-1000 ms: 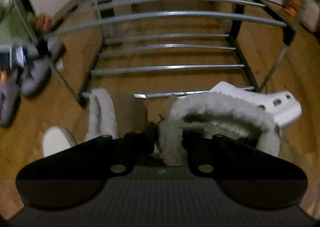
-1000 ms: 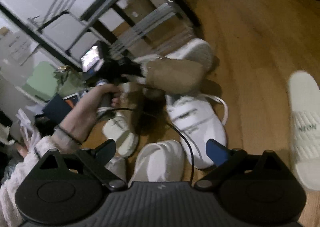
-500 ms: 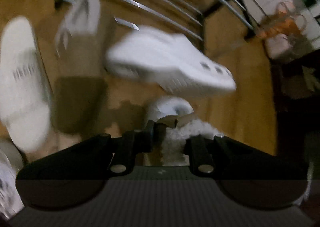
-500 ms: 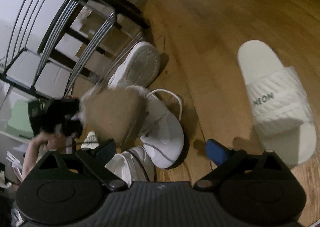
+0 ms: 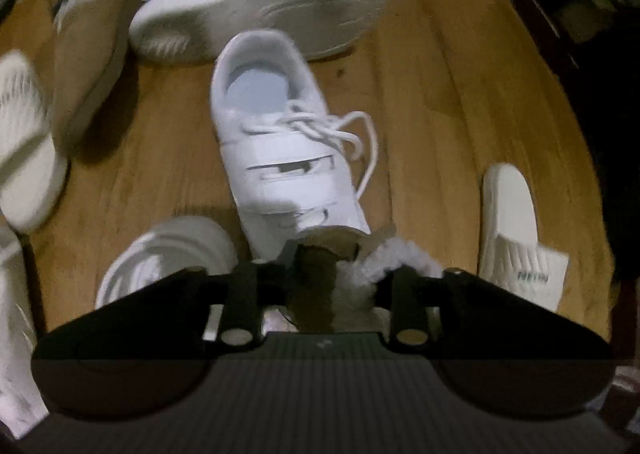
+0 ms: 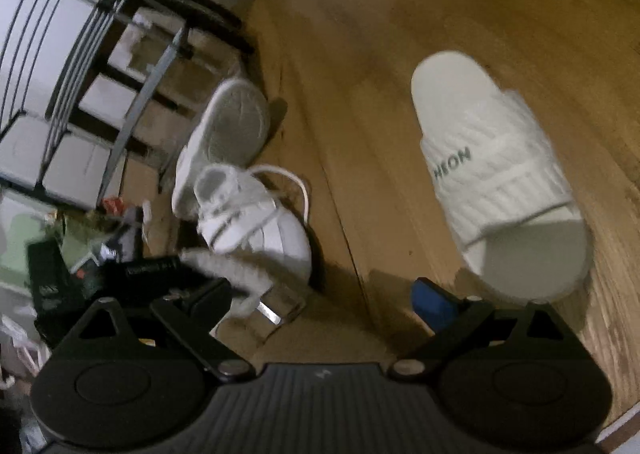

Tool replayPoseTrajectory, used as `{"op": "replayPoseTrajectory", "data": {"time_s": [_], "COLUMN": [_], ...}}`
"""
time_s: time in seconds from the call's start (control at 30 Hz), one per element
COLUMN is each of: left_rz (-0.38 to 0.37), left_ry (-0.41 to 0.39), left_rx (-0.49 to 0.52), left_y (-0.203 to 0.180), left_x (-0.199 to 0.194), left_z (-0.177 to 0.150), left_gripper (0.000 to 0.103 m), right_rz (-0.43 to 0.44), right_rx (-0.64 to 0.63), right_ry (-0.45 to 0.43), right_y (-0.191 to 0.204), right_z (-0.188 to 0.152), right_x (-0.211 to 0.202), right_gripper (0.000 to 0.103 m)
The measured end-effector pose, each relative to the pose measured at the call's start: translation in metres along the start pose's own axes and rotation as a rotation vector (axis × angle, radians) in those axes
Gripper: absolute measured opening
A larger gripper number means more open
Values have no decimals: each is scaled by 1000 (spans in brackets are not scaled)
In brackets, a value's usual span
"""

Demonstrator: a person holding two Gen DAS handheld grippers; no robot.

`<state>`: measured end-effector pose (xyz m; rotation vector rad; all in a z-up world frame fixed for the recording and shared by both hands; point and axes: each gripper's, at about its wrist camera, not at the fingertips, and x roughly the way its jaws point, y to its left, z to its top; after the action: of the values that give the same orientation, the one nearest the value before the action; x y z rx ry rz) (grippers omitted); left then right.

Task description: Organize scattered shoes

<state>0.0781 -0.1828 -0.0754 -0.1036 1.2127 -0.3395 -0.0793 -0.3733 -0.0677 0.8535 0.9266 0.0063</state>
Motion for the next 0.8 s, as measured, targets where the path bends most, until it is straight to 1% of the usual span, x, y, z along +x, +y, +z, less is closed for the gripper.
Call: {"op": "replayPoseTrajectory", "data": {"time_s": [0.03,0.07,0.13,0.2,0.23,0.27,0.33,0.37,0.4,0.47,0.5,0.53,0.57,0.6,0.7,0.73,0.77,0.8], "left_rz": [-3,-13,-27,-44,-51,-69,-111,-136,-140,-138,-113,-88,-65,-48,-34,-34,-28,-20], "left_ry": [11,26,43,30,24,17,5,-8,-24,-53,-62,-62,-56,-48,-17,-12,-8,-8], "left_rx": [16,29,59,68,65,43,-11,-47,-73,-114,-109,-101,-97,-98,-126,-135,-148,-156], "left_y": [-2,-4,-8,-8,-7,-2,7,15,23,38,42,46,49,53,68,71,75,79], "left_x": [-3,-6,-13,-23,-27,-36,-48,-54,-61,-72,-72,-72,-69,-67,-60,-60,-59,-59], "left_z": [-1,-3,-9,-13,-14,-15,-15,-17,-21,-28,-31,-33,-35,-37,-45,-47,-49,-50], "left_gripper": [44,46,59,61,64,67,79,82,86,86,86,86,86,86,86,86,86,86], "right_rz": [-5,-13,-30,-27,-23,-24,-41,-56,-65,-87,-100,-116,-132,-139,-149,-184,-244,-274], "right_rx": [-22,-53,-141,-251,-292,-340,-405,-439,-460,-529,-567,-617,-675,-708,-794,-842,-904,-941], "right_ry": [16,34,75,113,124,130,126,124,126,133,134,140,151,160,185,182,170,164], "right_y": [1,2,10,21,27,32,38,41,43,49,53,58,63,66,72,75,79,81], "right_z": [-2,-5,-12,-20,-23,-27,-33,-35,-36,-37,-38,-41,-44,-46,-55,-59,-64,-67], "right_x": [2,5,12,18,20,21,21,22,23,27,28,33,39,43,66,76,88,94], "right_gripper": [97,97,97,97,97,97,97,97,97,97,98,101,103,103,103,103,103,103]}}
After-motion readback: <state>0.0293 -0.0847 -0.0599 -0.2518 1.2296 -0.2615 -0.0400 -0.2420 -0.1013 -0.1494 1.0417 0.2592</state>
